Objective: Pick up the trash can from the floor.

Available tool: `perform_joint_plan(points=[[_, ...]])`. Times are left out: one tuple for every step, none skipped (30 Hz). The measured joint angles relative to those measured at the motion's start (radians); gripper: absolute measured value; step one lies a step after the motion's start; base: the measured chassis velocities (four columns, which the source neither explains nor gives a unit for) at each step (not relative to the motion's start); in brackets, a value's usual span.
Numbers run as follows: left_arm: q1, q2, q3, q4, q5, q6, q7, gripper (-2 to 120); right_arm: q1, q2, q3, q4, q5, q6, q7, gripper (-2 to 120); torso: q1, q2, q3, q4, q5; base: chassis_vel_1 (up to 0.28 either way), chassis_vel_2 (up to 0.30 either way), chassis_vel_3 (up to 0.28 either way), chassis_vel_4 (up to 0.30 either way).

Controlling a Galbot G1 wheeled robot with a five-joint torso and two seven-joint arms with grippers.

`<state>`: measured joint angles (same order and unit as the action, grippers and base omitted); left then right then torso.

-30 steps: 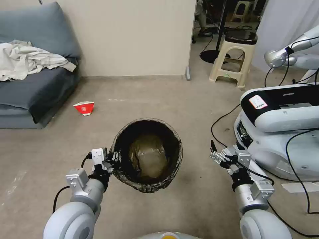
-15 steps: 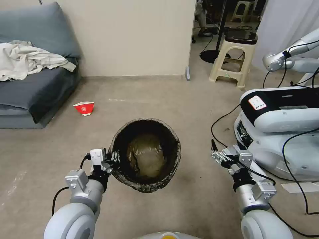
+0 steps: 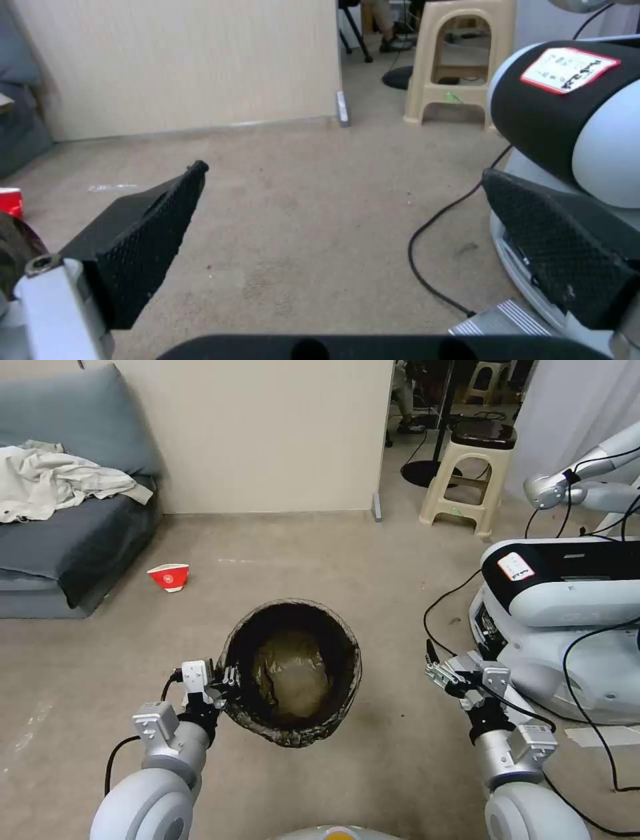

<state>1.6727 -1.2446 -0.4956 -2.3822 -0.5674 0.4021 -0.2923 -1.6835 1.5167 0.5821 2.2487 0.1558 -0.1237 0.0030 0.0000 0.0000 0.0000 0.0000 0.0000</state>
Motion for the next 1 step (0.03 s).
perform_joint_plan(points=[[0.000,-0.001,0.000,-0.002,0.000,0.000,0.000,1,-0.001,0.000,0.000,0.000,0.000,0.000,0.000,100,0.000,0.000,0.000,0.0000,0.0000,0.000,0.000,0.000,0.000]])
